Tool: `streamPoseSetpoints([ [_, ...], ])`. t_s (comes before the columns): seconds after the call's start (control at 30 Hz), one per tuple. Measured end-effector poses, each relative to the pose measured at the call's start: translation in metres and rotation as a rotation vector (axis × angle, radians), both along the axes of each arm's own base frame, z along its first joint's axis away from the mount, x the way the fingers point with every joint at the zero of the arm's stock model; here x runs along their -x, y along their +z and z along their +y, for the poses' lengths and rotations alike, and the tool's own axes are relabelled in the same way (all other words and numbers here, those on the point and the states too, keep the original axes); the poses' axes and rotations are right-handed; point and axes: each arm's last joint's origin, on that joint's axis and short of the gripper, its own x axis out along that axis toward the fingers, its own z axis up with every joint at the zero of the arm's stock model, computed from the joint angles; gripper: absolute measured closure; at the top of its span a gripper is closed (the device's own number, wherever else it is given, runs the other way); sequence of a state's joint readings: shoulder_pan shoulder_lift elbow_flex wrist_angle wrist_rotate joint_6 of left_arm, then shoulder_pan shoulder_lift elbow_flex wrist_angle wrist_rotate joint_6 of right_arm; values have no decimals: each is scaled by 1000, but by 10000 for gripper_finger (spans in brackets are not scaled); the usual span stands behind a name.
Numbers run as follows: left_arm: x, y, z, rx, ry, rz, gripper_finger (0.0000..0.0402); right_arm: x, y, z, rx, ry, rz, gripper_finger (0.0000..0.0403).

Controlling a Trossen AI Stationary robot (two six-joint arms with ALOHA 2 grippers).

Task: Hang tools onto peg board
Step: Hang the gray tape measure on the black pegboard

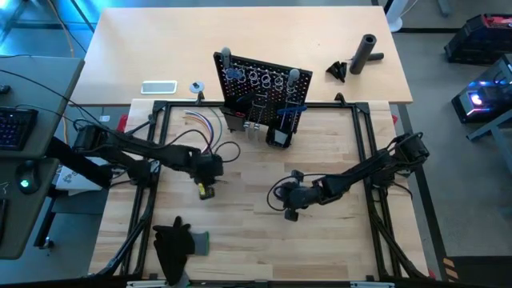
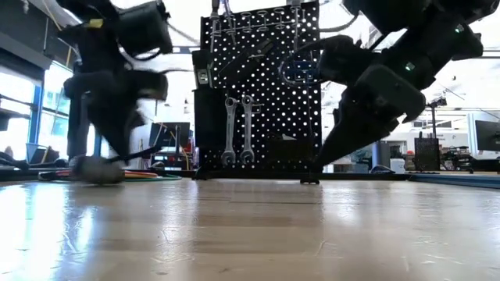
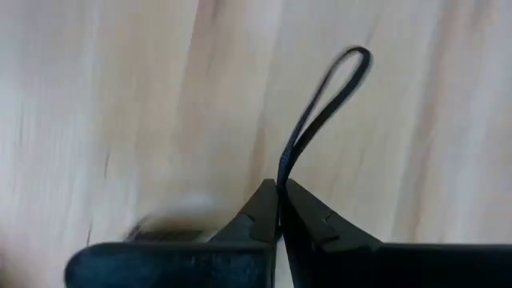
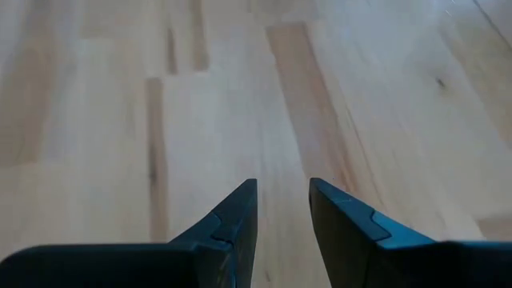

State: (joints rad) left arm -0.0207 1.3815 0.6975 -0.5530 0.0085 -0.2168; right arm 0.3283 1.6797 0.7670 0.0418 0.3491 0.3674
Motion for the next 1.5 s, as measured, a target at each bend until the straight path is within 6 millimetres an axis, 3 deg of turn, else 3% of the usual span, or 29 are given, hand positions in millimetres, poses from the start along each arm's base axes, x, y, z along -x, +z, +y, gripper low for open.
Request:
streamPoseSetpoints([
  [0.23,-36,29,-5,-2,-59,-420,400,10,5,2,34,-96,2,292],
  [0.6,-63,59,5,-94,-2,-833,401,61,46,10,104,-161,-184,292],
  [0.77,-76,64,8,-150,11,-898,401,83,55,8,95,-181,-260,292],
  [0.97,-106,68,9,-198,-15,-931,401,99,57,8,90,-198,-308,292],
  [1.23,-148,59,8,-436,33,-883,402,103,53,9,86,-213,-312,292],
  [1.5,-171,59,-2,-685,49,-884,401,103,53,8,113,-214,-309,292],
])
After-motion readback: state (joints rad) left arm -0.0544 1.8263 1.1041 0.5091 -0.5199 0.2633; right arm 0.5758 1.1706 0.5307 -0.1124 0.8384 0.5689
